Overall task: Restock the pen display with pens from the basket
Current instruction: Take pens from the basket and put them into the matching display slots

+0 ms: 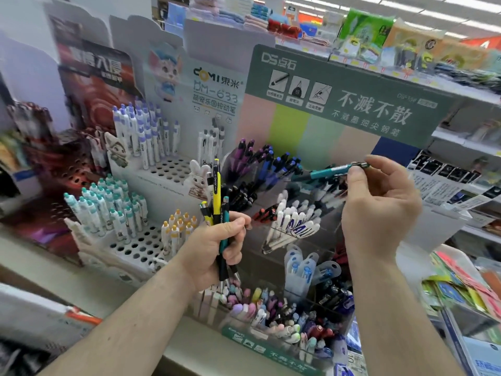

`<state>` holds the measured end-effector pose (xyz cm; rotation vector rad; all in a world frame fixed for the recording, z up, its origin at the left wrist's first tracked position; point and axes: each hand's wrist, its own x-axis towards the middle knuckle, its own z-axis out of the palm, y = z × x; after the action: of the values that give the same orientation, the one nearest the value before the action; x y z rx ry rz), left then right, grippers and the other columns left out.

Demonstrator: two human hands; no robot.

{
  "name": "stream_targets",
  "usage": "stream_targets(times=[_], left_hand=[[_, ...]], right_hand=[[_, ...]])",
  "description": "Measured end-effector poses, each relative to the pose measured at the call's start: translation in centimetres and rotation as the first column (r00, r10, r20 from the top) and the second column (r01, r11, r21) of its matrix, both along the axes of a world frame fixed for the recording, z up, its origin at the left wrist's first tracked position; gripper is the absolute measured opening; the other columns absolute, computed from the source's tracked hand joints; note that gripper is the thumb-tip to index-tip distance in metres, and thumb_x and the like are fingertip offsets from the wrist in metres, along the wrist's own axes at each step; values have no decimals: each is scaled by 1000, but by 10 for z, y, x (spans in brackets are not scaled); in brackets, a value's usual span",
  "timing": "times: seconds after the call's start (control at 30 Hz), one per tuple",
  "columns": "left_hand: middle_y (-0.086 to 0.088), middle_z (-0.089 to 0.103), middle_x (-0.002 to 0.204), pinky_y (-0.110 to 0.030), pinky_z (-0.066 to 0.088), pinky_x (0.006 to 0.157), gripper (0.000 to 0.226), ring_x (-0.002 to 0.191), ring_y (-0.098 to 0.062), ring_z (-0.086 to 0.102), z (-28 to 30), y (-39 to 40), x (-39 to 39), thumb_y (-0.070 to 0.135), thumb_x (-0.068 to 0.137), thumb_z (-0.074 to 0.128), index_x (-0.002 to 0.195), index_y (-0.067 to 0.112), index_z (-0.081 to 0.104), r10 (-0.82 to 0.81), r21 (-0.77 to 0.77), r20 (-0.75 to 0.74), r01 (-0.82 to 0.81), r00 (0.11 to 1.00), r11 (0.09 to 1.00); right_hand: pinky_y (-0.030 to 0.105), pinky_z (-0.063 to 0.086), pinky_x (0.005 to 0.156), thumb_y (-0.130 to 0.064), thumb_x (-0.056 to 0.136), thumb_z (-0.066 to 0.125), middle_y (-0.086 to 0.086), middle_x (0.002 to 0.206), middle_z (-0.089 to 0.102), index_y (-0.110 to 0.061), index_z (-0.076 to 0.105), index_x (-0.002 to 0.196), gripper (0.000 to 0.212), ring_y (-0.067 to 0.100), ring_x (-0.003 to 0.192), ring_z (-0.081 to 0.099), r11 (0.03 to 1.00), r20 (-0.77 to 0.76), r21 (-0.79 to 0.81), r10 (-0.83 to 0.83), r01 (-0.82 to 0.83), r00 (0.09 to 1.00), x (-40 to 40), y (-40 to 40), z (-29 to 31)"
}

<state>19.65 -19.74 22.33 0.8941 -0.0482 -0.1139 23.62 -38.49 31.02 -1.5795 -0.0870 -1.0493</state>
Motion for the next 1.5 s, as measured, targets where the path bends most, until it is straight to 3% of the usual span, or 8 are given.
stream_targets(times=[0.23, 0.47, 0.7, 0.97, 1.07, 1.17, 1.37, 1.5], left_hand=[[-2, 49, 62, -20, 29, 41, 7, 39, -10, 33, 20, -2, 11, 11, 78, 63, 81, 11, 69, -11, 50, 45, 9, 999, 999], [-2, 50, 62, -20, 29, 41, 10, 38, -9, 35, 15, -6, 13, 13, 77, 61, 81, 11, 70, -51, 54, 44, 49, 998, 997], [-2, 50, 59, -22, 28, 42, 12, 40, -10, 36, 15, -10, 8, 13, 78, 61, 87, 7, 66, -86, 143, 69, 76, 994, 987], [0, 51, 54, -22, 32, 41, 10, 43, -13, 38, 15, -18, 4, 2, 93, 58, 86, 4, 65, -68, 336, 67, 42, 995, 941], [-2, 54, 58, -20, 34, 40, 18, 43, -15, 39, 13, -18, 5, 2, 92, 61, 79, 10, 70, -62, 383, 49, 39, 997, 923], [-3, 55, 59, -20, 34, 41, 13, 43, -17, 38, 10, -21, 7, 3, 90, 64, 81, 9, 71, -92, 436, 41, 65, 995, 897], [-2, 53, 59, -22, 32, 41, 11, 42, -10, 41, 6, -28, 7, 6, 91, 64, 82, 10, 70, -155, 519, 47, 108, 987, 848], [0, 51, 58, -22, 22, 41, 10, 39, -8, 35, 2, -32, 12, 15, 87, 66, 80, 17, 73, -99, 202, 29, 92, 995, 975]], right_hand=[[12, 49, 70, -15, 87, 64, -24, 81, 60, -10, 71, 101, 16, -8, 69, 60, 974, 209, -79, -190, 210, 959, 33, 5, 24], [47, 51, 91, -23, 79, 59, 1, 88, 75, -20, 78, 97, 26, 31, 92, 66, 867, -183, -496, -168, 57, 969, 65, 7, 11], [43, 28, 102, -21, 77, 68, -3, 87, 71, -25, 73, 81, 9, 24, 89, 51, 770, -575, -622, -323, -146, 752, 76, 13, 41], [41, 29, 101, -21, 78, 66, -4, 91, 69, -22, 73, 93, 17, 28, 100, 58, 713, -539, -688, -379, -134, 752, 68, 23, 52], [38, 52, 90, -28, 84, 68, -12, 85, 69, -22, 74, 95, 14, 15, 88, 66, 865, -434, -476, -78, -155, 898, 27, 35, 34], [31, 56, 74, -41, 81, 76, -8, 77, 70, -25, 70, 100, 26, 7, 74, 66, 872, -574, -266, 198, -410, 795, -3, 49, 11], [36, 57, 59, -7, 87, 72, 7, 73, 69, -20, 66, 93, 16, 17, 57, 64, 956, -435, 98, 291, -276, 852, -5, 21, 1], [24, 53, 52, -1, 90, 69, 2, 70, 69, -15, 60, 101, 20, 13, 51, 64, 895, -299, 417, 298, -157, 907, -8, -8, 8]])
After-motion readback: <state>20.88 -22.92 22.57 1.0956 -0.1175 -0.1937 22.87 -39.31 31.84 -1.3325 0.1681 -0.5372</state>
